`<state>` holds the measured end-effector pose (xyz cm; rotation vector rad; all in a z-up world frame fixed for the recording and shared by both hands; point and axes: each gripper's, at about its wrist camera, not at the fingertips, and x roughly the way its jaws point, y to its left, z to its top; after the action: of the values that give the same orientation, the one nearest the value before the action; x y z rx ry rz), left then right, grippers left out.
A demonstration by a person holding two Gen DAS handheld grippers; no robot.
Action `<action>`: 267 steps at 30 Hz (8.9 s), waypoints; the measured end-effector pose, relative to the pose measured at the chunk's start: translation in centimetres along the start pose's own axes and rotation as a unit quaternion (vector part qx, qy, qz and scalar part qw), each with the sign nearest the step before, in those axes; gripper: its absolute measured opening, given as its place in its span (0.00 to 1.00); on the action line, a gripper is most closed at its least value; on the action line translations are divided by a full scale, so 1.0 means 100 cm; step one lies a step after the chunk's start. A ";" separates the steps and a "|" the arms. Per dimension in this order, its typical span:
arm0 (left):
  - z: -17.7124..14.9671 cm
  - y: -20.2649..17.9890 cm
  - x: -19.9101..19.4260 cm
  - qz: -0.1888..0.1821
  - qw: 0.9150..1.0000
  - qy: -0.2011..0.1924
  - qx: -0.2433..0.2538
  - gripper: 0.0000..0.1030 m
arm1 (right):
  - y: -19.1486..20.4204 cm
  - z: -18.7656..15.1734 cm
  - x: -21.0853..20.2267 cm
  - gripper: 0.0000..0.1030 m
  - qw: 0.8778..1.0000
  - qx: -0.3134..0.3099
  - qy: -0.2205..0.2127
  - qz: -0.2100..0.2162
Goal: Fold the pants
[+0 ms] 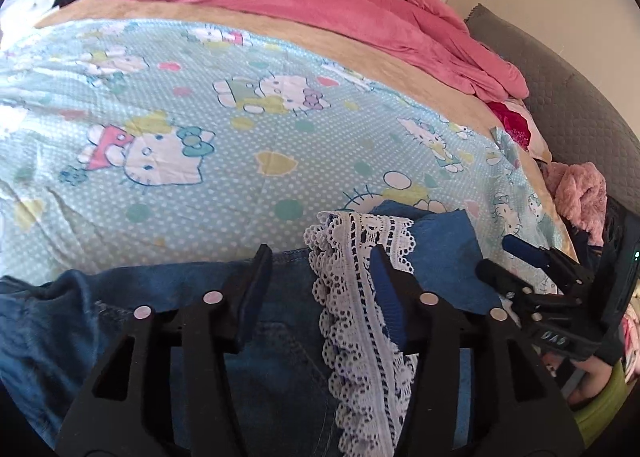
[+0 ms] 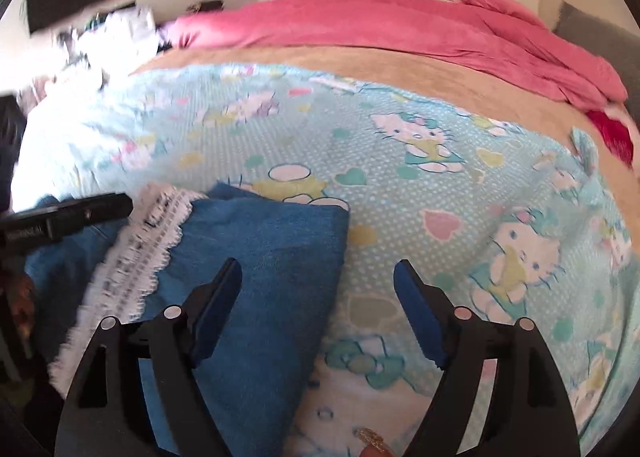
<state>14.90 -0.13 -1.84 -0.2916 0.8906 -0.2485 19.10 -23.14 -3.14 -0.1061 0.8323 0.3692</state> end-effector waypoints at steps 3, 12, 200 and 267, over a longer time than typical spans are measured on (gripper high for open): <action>-0.003 -0.004 -0.018 0.014 1.000 -0.017 0.008 0.62 | -0.006 -0.005 -0.020 0.80 0.999 0.022 -0.014 0.020; -0.017 -0.011 -0.064 0.027 0.998 -0.050 0.012 0.91 | -0.004 -0.020 -0.065 0.83 0.998 0.017 -0.036 0.039; -0.113 -0.084 -0.076 -0.052 0.993 0.030 0.099 0.91 | -0.003 -0.016 -0.062 0.82 0.982 -0.032 0.003 0.188; -0.092 -0.054 -0.054 0.054 0.992 0.037 0.112 0.53 | 0.061 0.011 -0.076 0.51 0.970 -0.166 -0.029 0.176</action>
<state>3.82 -4.67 -1.52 -0.0261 0.9404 -0.2571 13.00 -19.30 3.57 -0.2584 0.7254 0.8434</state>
